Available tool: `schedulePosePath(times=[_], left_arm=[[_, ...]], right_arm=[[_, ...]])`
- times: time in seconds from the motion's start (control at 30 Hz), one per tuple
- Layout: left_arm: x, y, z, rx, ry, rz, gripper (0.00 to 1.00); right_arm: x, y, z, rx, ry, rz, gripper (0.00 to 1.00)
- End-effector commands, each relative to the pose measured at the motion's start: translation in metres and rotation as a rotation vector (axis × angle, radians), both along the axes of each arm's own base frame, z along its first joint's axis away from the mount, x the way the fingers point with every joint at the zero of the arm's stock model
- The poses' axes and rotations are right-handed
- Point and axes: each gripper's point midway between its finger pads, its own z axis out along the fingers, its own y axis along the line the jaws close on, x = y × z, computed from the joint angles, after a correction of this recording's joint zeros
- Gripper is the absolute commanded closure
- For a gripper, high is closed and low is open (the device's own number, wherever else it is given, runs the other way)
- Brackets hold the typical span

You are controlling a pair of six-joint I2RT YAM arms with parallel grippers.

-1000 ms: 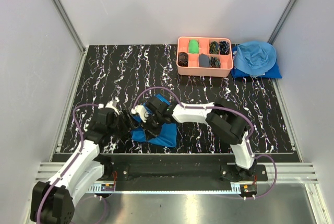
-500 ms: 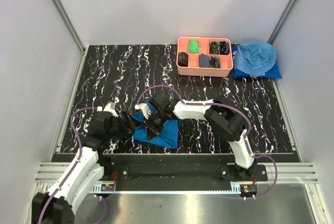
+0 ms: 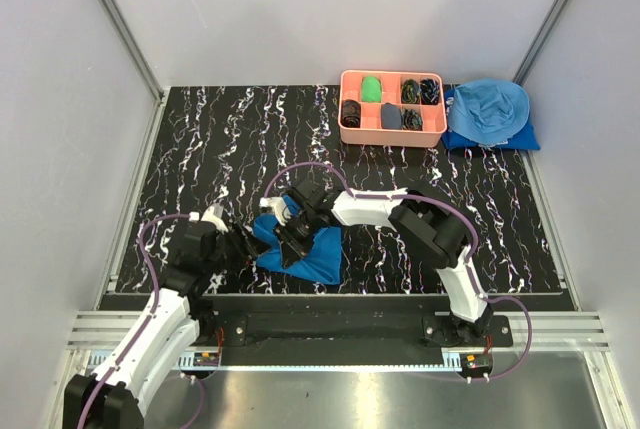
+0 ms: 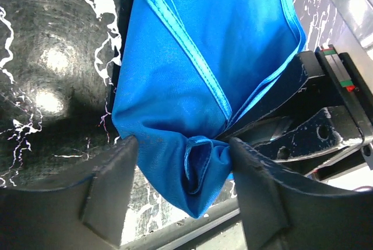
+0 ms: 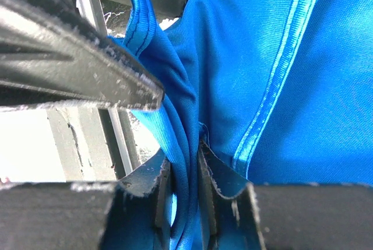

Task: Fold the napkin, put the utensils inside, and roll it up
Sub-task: Roll the napkin with the utensil

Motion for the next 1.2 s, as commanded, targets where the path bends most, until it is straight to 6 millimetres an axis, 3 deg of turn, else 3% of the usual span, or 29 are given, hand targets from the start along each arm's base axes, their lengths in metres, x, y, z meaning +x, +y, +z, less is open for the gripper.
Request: schedulePosePath(times=[0.0,0.2,0.37,0.53,0.73,0.83,0.87,1.03,1.07,1.17], left_arm=[[0.005,0.002,0.001,0.012,-0.006,0.016,0.40],[-0.001,0.007,-0.008,0.040,0.050,0.037,0.48],[-0.007,0.011,-0.022,0.070,0.120,0.048,0.50],[-0.010,0.012,-0.028,0.082,0.142,0.041,0.60],[-0.010,0.012,-0.032,0.089,0.149,0.033,0.82],[-0.007,0.012,-0.030,0.099,0.146,0.023,0.94],[-0.005,0.011,-0.028,0.099,0.145,0.018,1.00],[0.004,0.009,-0.021,0.122,0.135,-0.014,1.00],[0.008,0.008,-0.016,0.122,0.126,-0.019,1.00],[0.013,0.007,-0.011,0.141,0.127,-0.042,1.00]], right_arm=[[-0.017,-0.055,-0.064,-0.287,0.059,-0.024,0.75],[-0.015,-0.055,-0.062,-0.285,0.058,-0.028,0.75],[-0.012,-0.052,-0.059,-0.274,0.062,-0.030,0.75],[-0.010,-0.049,-0.054,-0.257,0.075,-0.030,0.75],[-0.004,-0.043,-0.042,-0.226,0.076,-0.029,0.72],[0.005,-0.036,-0.019,-0.179,0.066,-0.054,0.62],[0.010,-0.032,-0.001,-0.143,0.041,-0.063,0.53],[0.023,-0.030,0.056,-0.083,-0.055,-0.122,0.39],[0.022,-0.031,0.072,-0.060,-0.073,-0.130,0.37],[0.007,-0.041,0.089,-0.059,-0.096,-0.138,0.37]])
